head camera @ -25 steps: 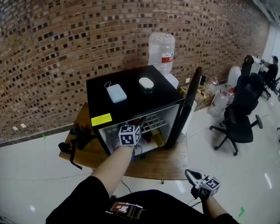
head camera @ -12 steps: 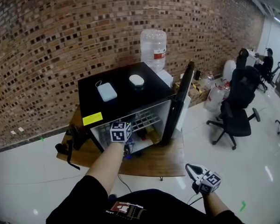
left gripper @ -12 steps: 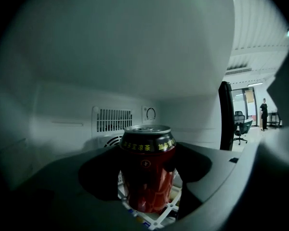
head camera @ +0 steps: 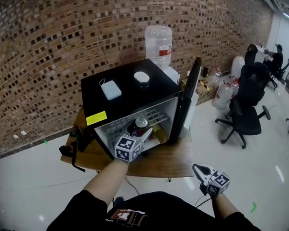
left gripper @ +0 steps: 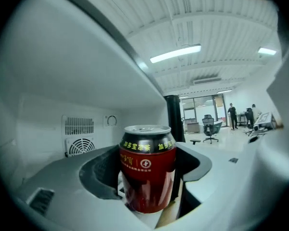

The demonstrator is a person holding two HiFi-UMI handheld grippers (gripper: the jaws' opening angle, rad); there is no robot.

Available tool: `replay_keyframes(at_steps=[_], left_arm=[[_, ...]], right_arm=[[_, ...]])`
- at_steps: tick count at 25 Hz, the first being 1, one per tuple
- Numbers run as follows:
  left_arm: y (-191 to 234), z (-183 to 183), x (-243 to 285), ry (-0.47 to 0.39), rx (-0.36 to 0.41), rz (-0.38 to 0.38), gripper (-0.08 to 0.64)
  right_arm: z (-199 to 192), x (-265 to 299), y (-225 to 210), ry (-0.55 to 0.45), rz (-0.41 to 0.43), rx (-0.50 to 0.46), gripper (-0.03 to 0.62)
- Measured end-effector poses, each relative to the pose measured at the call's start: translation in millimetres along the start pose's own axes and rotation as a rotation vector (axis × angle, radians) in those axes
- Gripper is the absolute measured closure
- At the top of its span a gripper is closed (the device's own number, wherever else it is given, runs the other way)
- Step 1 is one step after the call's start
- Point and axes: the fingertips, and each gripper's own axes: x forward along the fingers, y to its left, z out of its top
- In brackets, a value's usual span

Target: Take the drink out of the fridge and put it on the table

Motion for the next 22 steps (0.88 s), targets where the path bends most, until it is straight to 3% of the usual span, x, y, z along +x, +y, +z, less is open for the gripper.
replay_keyframes(at_steps=[4,11,22], left_arm=[[-58.0,-27.4,-1.3,0.045,0.002,-0.134,0.239],[-122.9,-117.7,14.1,0.147,-0.019,-0.292,0.239],[-157.7,-235.5,33.8,0.262,0.001,-0.404,0.239]], right_arm=[[-6.5,-2.6,-3.5,0.013,-0.004,0.006,0.592],[-12.7,-8.7,-5.3,0.038,-0.025,0.005,0.592],[-46.8,-25.7,-14.0,0.129,-0.083,0.073,0.592]])
